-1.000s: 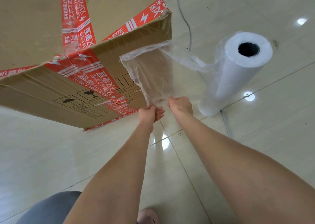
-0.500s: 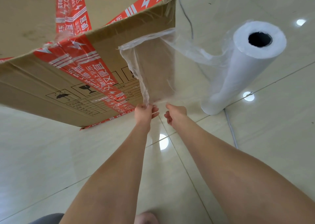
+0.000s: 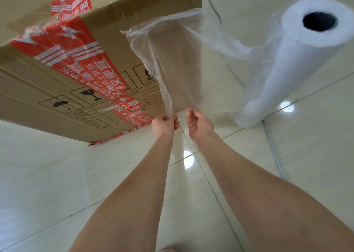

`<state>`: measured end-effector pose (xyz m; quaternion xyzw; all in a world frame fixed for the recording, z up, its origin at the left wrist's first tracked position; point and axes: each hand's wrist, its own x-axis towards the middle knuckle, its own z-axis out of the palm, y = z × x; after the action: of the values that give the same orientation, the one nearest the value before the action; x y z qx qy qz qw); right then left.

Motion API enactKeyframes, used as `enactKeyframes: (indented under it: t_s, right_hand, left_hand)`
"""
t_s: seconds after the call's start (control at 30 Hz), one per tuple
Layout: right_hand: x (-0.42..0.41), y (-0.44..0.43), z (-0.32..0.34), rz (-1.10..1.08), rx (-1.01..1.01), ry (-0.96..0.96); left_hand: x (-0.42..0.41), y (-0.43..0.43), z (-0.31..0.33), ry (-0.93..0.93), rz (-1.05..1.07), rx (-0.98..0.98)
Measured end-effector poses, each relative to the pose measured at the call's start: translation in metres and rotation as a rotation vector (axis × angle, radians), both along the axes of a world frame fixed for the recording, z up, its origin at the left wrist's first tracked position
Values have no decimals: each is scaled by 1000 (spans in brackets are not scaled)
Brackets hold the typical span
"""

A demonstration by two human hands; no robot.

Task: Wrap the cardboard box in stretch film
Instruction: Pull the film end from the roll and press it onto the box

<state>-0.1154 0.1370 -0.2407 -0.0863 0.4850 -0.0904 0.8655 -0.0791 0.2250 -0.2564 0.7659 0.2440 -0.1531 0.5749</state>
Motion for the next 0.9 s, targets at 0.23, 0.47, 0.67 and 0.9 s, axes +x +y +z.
enactKeyframes:
  t_s: [0.23,0.47,0.67,0.9]
  right_hand:
    - [27,-3,1,-28,-81,85]
    - [52,-6,0,-61,-58,131]
    - [54,-12,-2,-70,-37,151]
    - [41,-20,0,56,-117,99]
  left_hand:
    - [8,-4,-3,48,89,-55]
    - [22,-5,-4,110,177,-144]
    - [25,5,-2,348,87,-68]
    - [28,10,27,-1178,-1596,1301]
